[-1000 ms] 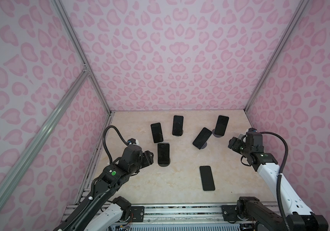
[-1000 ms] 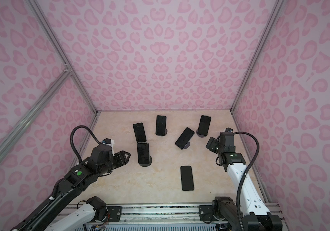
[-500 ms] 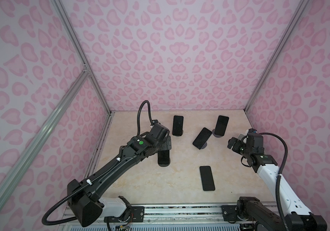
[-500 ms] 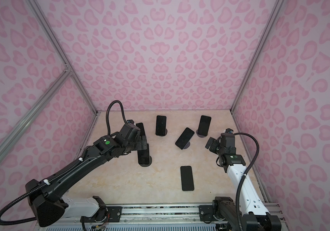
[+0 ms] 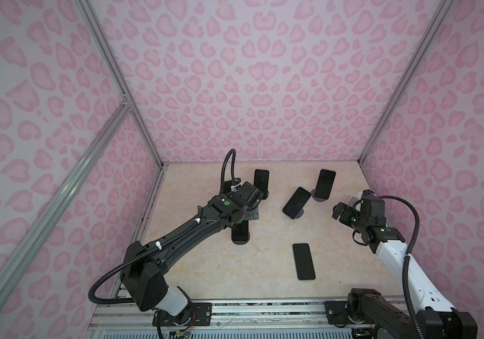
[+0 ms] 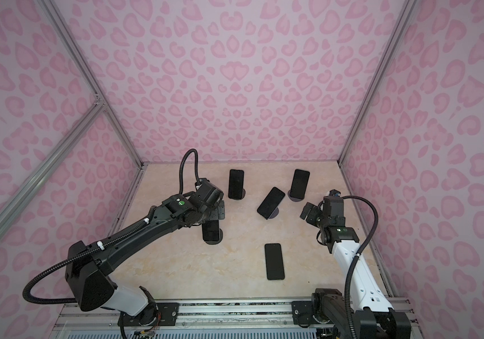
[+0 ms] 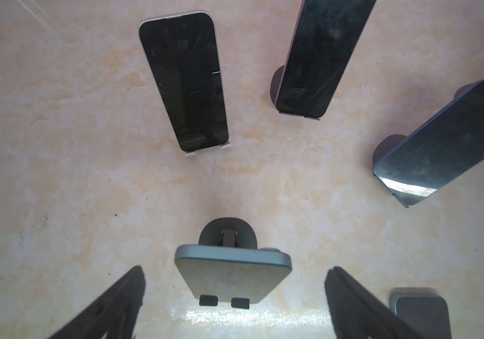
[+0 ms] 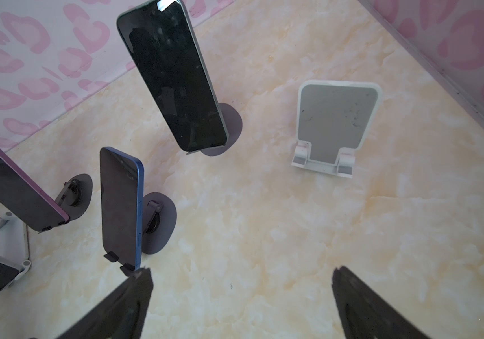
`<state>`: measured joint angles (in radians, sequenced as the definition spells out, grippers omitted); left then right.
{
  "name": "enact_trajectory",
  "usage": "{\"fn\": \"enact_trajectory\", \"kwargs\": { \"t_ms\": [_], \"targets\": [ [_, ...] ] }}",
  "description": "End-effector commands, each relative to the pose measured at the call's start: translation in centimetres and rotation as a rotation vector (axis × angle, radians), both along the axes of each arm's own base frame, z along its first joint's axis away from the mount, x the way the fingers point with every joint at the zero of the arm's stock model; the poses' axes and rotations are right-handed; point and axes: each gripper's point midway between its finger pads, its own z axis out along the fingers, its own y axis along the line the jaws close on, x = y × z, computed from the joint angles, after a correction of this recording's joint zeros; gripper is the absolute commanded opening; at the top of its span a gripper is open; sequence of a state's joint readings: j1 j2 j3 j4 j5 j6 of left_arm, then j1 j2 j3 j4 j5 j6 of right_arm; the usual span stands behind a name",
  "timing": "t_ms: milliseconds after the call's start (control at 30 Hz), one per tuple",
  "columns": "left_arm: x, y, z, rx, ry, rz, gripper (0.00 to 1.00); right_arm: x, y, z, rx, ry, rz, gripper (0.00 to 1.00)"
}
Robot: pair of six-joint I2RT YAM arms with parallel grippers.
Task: Remove the phone from the phone stand
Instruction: 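Lower the left gripper over the phone and close on its top edge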
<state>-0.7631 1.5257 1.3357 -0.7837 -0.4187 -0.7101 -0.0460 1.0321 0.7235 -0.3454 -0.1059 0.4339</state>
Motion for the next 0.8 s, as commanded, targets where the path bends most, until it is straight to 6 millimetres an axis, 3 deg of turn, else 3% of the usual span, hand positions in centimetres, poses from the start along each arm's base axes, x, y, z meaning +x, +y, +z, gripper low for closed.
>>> {"fn": "enact_trajectory", "kwargs": {
  "t_ms": [0, 767],
  "targets": [
    [0.2, 0.4, -1.0, 0.030, 0.008, 0.021, 0.99, 0.3, 0.1, 0.0, 0.001, -0.015, 0.007, 0.98],
    [1.5, 0.0, -2.9, 0.051, 0.012, -0.022, 0.86, 0.3, -0.2, 0.2, -0.004, -0.017, -0.005, 0.98]
  ]
}}
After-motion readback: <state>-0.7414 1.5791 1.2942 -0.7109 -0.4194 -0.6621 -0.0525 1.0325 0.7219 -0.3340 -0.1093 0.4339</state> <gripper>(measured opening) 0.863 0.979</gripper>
